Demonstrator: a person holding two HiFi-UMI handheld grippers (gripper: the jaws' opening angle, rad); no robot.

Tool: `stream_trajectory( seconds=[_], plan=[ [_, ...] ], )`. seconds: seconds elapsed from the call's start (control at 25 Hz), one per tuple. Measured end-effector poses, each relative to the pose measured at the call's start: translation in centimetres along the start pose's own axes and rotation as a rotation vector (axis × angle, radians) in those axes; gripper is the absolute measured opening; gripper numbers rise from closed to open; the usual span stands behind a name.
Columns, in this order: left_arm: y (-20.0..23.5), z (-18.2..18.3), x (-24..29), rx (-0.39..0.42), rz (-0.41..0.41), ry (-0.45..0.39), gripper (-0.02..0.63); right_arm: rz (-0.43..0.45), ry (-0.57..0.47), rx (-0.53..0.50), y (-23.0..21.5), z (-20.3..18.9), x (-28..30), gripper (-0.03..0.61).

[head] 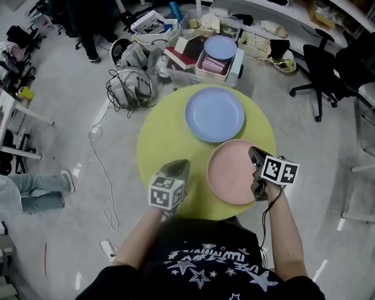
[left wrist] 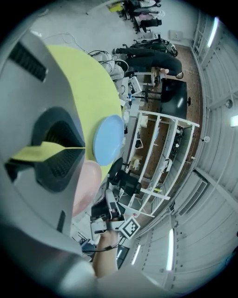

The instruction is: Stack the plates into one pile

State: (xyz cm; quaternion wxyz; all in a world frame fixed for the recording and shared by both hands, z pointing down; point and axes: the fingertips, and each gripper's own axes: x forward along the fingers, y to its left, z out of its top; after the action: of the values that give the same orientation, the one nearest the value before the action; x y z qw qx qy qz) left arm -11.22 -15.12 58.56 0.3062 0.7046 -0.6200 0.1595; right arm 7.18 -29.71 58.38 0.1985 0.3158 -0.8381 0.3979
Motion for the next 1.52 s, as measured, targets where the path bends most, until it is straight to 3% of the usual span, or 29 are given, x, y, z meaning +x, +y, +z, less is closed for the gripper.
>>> stream_trajectory(
  seconds=[0.44, 0.56, 0.68, 0.88, 1.08, 1.52],
  plan=[
    [2.9, 2.5, 0.1, -0.028, 0.029, -0.031, 0.02, -0.036, 0.042, 0.045, -1.3, 4.8, 6.5, 0.028],
    [3.3, 3.1, 0.0, -0.022, 0.037, -0.039, 0.02, -0.034, 0.06, 0.035, -1.5, 5.8, 7.8, 0.1],
    [3.9, 3.3, 0.2, -0.028, 0.052, -0.04, 0.02, -0.043, 0.093, 0.024, -2.0, 6.4, 9.2, 0.121],
    [4.2, 3.7, 0.5, -0.044, 0.068, -0.043, 0.02, -0.029, 0.169, 0.085, -2.7, 6.0, 11.3, 0.13],
    [3.8, 3.6, 0.5, -0.017, 0.067, -0.04, 0.02, -0.076, 0.228, 0.03, -3.6, 5.4, 12.3, 0.134],
    [4.1, 2.5, 0.5, -0.057, 0.071, -0.018, 0.02, -0.099, 0.277, 0.072, -4.7, 4.8, 13.5, 0.143]
  ],
)
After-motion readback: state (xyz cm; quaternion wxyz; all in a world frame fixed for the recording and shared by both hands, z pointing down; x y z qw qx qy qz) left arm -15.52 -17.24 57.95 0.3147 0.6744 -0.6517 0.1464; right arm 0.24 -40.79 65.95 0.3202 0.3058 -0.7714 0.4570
